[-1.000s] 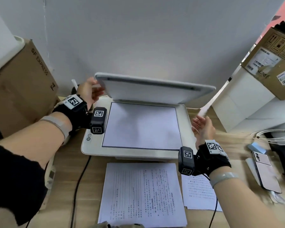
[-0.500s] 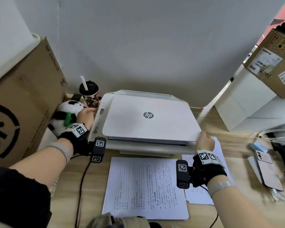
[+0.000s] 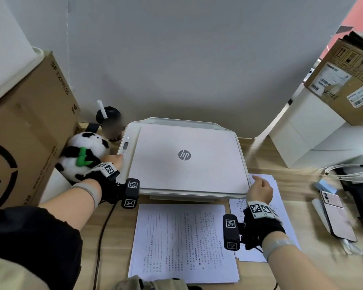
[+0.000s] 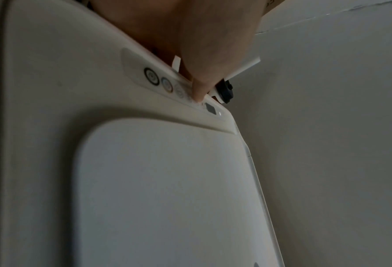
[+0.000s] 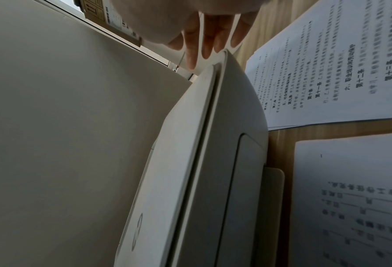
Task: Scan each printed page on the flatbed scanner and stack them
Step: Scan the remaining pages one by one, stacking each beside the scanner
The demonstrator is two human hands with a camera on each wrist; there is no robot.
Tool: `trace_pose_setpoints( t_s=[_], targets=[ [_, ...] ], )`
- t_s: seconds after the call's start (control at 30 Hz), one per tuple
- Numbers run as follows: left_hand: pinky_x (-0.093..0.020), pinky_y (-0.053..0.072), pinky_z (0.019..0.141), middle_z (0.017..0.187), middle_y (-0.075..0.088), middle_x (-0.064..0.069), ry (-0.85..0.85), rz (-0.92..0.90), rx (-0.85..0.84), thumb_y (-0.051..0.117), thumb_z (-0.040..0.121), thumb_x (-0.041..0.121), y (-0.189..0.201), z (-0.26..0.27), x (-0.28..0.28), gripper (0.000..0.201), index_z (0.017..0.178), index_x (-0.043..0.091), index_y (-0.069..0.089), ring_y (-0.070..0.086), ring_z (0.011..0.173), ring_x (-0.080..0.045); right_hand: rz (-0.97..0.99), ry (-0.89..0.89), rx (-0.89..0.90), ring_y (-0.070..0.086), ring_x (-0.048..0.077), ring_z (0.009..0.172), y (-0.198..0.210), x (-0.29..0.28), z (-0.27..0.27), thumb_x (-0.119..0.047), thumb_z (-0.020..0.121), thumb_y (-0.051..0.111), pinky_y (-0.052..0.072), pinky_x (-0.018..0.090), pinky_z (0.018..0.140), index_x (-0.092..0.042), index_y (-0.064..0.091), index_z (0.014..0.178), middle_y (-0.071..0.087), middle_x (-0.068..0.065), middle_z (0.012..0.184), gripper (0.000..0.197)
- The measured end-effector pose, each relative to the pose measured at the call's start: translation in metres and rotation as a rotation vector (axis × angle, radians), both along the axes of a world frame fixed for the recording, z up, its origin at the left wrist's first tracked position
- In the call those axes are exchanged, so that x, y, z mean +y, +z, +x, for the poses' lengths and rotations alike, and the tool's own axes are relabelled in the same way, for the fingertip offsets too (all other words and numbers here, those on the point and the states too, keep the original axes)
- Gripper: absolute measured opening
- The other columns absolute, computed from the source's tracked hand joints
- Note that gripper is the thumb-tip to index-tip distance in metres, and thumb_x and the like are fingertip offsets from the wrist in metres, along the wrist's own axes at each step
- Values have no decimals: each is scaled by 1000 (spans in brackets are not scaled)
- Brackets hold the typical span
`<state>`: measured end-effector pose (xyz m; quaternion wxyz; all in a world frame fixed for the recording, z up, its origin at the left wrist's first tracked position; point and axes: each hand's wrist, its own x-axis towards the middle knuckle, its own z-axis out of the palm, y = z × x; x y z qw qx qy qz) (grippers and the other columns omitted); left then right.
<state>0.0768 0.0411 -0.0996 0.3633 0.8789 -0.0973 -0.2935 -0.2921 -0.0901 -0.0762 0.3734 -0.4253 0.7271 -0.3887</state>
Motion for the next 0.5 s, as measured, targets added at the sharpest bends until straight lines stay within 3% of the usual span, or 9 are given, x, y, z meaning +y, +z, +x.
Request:
trace_pose_setpoints(
  t_s=[0.07,0.13,0.23,0.3,0.33,0.4,0.47,0.5],
  targets=[
    [-32,38,70,84,56,-21,44,-10,-18,47,92,23,-2,0,-1,34,66,1,51,54,78,-28,20,10,-6,53,35,111,-2,0,-1,-16,92,37,42,38,94,-15,68,109,61,16,118,36],
    [-33,42,73,82,55,-19,44,0,-14,45,93,25,-3,1,-1,38,61,4,47,55,79,-30,37,26,-14,52,36,112,-5,-1,-1,-16,93,38,40,36,91,-13,67,111,61,16,120,35],
    [-40,46,92,99,61,-24,-1,42,37,37,97,24,1,2,1,38,88,-4,60,59,99,-38,44,18,-42,51,35,114,-8,-3,-2,-18,96,37,38,33,88,-11,63,117,59,16,123,35],
    [-39,44,94,118,59,-28,-6,42,7,35,99,18,6,-2,2,39,110,-12,58,56,111,-40,35,1,-62,52,32,114,-9,-4,-3,-16,97,34,35,29,85,-11,62,118,59,14,124,35],
    [-37,45,89,121,59,-27,9,32,-21,35,99,13,10,-6,4,36,113,-12,57,55,113,-39,35,-4,-63,52,31,114,-10,-2,-4,-15,98,33,34,28,84,-11,62,118,60,13,124,36],
    [-35,40,77,115,60,-28,19,3,-113,34,97,8,8,-13,8,33,104,-9,60,56,104,-40,42,4,-57,53,31,114,-14,0,-5,-15,98,33,35,28,85,-12,62,118,61,12,124,36],
    [-35,39,77,110,60,-30,88,-30,-165,37,94,11,5,-23,15,30,97,-6,61,54,95,-41,38,22,-65,54,31,113,-20,3,-6,-15,98,34,38,29,87,-12,63,116,62,12,122,34],
    [-38,43,82,112,60,-29,159,-56,-190,38,92,13,-1,-24,16,30,101,-4,62,55,97,-42,33,31,-66,54,31,113,-23,4,-6,-16,98,35,39,29,88,-12,64,116,62,12,122,34]
  ],
)
